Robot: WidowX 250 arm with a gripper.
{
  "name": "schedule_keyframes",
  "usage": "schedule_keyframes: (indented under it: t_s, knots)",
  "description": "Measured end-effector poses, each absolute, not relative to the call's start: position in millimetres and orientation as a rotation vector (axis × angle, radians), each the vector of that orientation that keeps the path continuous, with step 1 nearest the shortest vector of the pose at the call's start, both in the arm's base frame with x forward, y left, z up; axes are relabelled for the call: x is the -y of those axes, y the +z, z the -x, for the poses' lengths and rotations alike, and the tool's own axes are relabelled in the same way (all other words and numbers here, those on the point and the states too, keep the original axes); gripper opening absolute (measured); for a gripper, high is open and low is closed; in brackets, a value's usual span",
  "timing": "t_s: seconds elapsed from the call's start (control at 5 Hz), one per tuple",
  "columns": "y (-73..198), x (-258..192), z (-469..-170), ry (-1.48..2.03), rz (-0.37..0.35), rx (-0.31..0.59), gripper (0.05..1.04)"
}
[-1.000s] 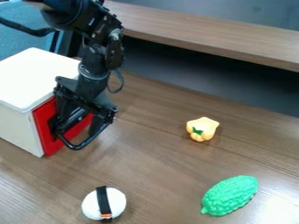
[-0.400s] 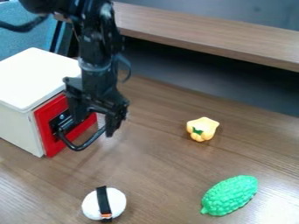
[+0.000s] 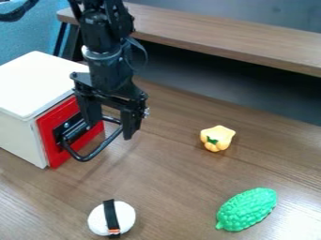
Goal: Closing the drawer
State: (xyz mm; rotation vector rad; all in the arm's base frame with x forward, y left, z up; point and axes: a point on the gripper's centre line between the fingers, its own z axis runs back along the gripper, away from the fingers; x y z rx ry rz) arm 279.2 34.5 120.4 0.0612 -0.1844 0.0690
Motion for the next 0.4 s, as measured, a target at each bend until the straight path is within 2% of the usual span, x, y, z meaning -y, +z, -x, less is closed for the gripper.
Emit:
schedule_keyframes:
  t_s: [0.4]
  knots:
    - [144.0, -11.4, -267.3, -0.037, 0.049, 0.259, 0.999]
